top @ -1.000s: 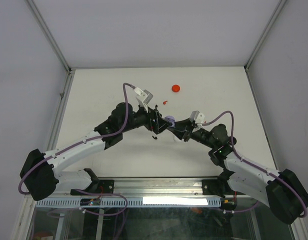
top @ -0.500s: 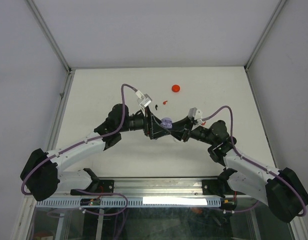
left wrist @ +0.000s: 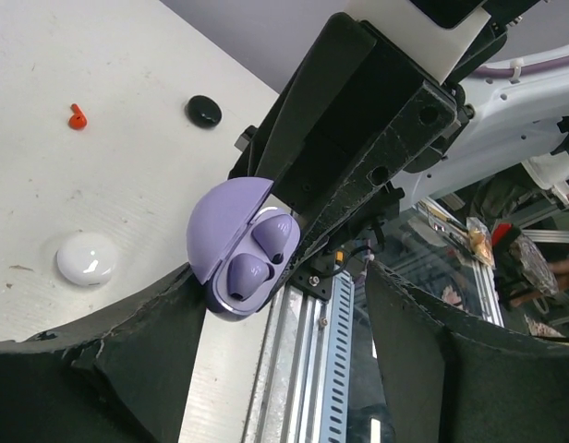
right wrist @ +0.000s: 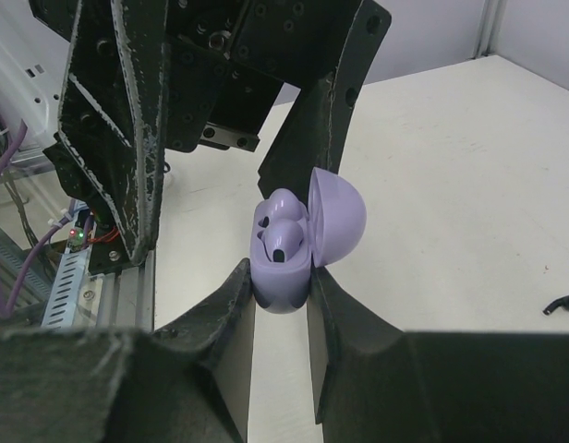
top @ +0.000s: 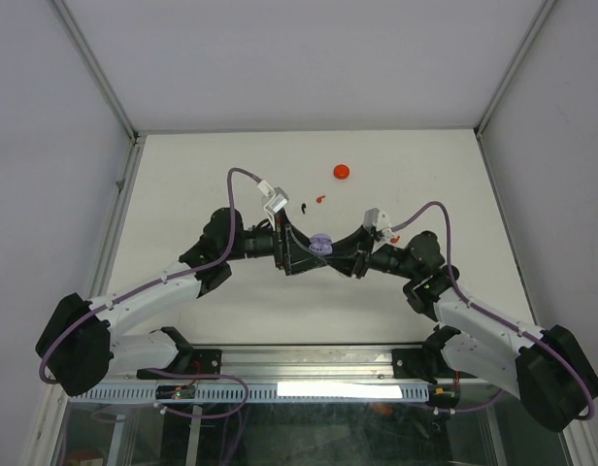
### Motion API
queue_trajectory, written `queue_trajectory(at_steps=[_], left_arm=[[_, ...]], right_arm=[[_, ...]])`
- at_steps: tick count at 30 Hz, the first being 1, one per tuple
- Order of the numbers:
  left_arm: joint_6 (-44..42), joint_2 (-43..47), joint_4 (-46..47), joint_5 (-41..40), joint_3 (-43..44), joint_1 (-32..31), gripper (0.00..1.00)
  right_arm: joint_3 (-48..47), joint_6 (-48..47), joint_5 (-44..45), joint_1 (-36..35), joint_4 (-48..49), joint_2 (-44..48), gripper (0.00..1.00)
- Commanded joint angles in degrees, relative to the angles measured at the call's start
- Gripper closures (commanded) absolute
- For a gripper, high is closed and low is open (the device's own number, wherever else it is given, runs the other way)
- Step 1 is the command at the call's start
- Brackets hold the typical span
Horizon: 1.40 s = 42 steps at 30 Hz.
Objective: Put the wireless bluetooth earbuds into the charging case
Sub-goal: Close the charging case, then place the charging case at the center of the board.
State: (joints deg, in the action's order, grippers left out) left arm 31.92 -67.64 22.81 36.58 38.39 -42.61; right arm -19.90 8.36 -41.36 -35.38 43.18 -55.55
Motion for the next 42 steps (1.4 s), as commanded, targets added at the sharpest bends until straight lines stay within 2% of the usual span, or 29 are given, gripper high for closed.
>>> queue_trajectory(at_steps=[1,5,12,14,16,19,25,31,38,42], left_arm=[[1.28,3.4,9.72,1.22,-0.33,0.48,0.31],[2.0,4.0,12.03,0.02,-1.66,0.9,0.31],[4.18,2.55,13.98,1.67,-2.28,1.51,0.31],[3.88,2.82,12.83,1.44,-2.28,1.51,0.31],[2.37,3.94,8.98,-0.71,-1.73,1.67,0.3],[-1.72,6.38,-3.97,-9.39,1.19,1.74,0.26],[-6.8,10.73,-24.59,-27.95,6.07,1.8,0.19],[-13.23,13.91,-40.93,-44.73,12.24,1.82,0.13],[-22.0,16.19,-44.76,-58.79,13.82,1.84,0.08],[-22.85,16.05,-43.58,-59.64,11.74,2.55,0.05]], right_arm=[[-2.66,1.93,-5.55,-0.44,-2.73,-0.48,0.92],[-3.3,2.05,-10.83,-0.48,-4.95,-1.24,0.92],[-3.44,2.05,-10.83,-0.36,-6.18,-1.01,0.92],[-3.41,2.05,-10.83,-0.18,-6.84,-0.54,0.92],[-3.87,2.3,-6.47,-0.07,-9.5,-0.08,0.92],[-5.0,2.77,-0.45,0.26,-16.0,0.45,0.94],[-8.53,6.65,13.35,1.91,-35.35,0.82,0.97],[-10.85,10.81,21.99,7.08,-50.08,0.61,0.96],[-10.51,15.31,24.95,14.86,-59.06,-0.79,0.94],[-9.44,17.38,25.31,17.74,-57.92,-3.84,0.93]])
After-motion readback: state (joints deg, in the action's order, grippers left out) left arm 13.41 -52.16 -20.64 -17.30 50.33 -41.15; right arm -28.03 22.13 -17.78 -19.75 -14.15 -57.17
